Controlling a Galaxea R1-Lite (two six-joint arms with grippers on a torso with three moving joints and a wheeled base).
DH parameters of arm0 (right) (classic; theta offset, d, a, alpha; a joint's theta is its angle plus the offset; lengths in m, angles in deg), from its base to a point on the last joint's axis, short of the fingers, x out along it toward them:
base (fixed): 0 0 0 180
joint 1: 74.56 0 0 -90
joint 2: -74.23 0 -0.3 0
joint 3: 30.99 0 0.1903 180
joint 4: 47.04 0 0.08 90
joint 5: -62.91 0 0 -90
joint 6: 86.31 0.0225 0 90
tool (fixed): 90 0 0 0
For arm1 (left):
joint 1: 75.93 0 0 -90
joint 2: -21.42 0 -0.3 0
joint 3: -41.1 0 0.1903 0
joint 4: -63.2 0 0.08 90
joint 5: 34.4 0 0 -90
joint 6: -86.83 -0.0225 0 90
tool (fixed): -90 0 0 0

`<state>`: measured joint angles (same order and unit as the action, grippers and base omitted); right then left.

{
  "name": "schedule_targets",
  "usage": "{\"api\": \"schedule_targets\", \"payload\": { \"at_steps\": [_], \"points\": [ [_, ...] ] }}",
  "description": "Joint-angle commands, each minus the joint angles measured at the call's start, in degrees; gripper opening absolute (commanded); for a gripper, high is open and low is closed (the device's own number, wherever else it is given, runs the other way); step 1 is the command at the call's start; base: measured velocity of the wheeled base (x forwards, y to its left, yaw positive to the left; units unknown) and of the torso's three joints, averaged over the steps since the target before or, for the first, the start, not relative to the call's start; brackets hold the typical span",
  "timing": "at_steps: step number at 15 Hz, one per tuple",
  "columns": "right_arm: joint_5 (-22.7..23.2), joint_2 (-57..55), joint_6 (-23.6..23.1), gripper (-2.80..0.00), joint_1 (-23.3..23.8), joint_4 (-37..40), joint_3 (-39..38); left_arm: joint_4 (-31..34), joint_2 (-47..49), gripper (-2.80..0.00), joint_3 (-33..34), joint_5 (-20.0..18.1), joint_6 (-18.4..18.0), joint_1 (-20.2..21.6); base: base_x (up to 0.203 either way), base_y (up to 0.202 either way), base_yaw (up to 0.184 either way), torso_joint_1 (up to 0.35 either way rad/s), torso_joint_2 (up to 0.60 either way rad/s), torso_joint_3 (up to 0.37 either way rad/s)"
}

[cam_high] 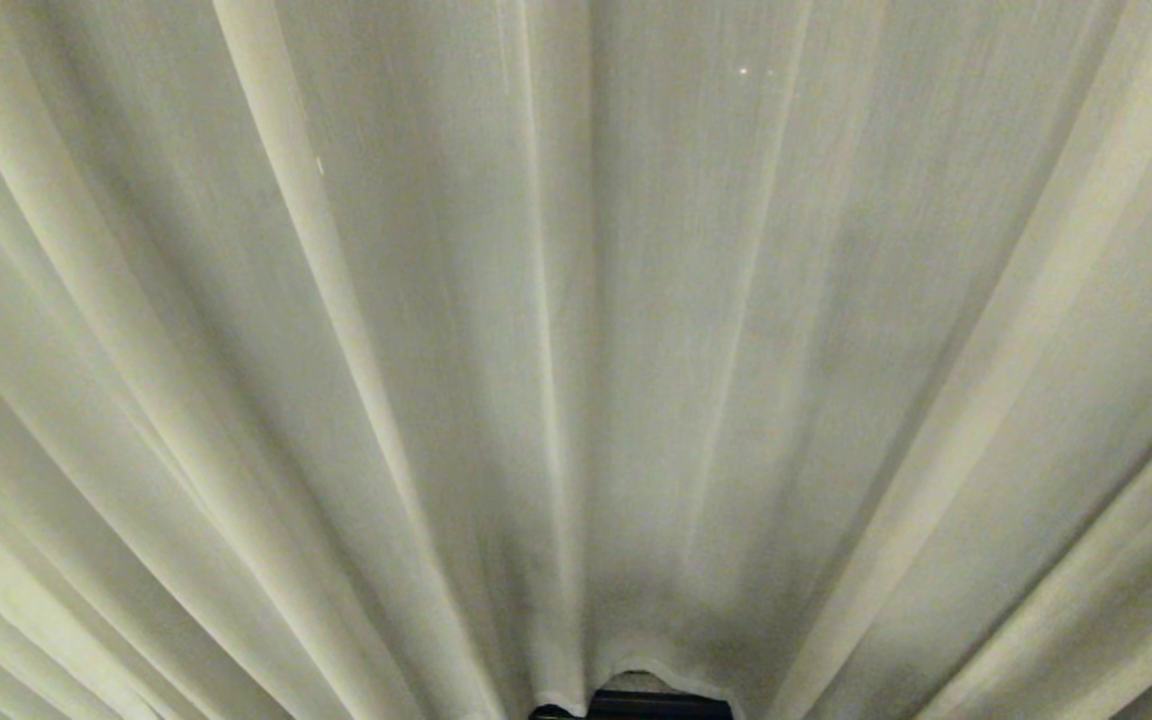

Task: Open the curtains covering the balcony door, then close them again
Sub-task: Close the outer curtains on both sides

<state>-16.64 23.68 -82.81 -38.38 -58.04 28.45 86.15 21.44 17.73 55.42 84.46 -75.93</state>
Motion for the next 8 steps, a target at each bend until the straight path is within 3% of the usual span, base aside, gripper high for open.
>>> {"api": "schedule_targets", "payload": {
  "at_steps": [1, 8],
  "points": [
    [0.0, 0.8, -0.1, 0.0, 0.2, -3.4, -0.1, 0.0, 0.0, -2.8, 0.0, 0.0, 0.0, 0.0, 0.0, 0.0, 0.0, 0.0, 0.0, 0.0],
    [0.0, 0.2, 2.0, 0.0, 2.2, -6.4, 5.7, 0.0, 0.0, -2.8, 0.0, 0.0, 0.0, 0.0, 0.0, 0.0, 0.0, 0.0, 0.0, 0.0]
  ]
}}
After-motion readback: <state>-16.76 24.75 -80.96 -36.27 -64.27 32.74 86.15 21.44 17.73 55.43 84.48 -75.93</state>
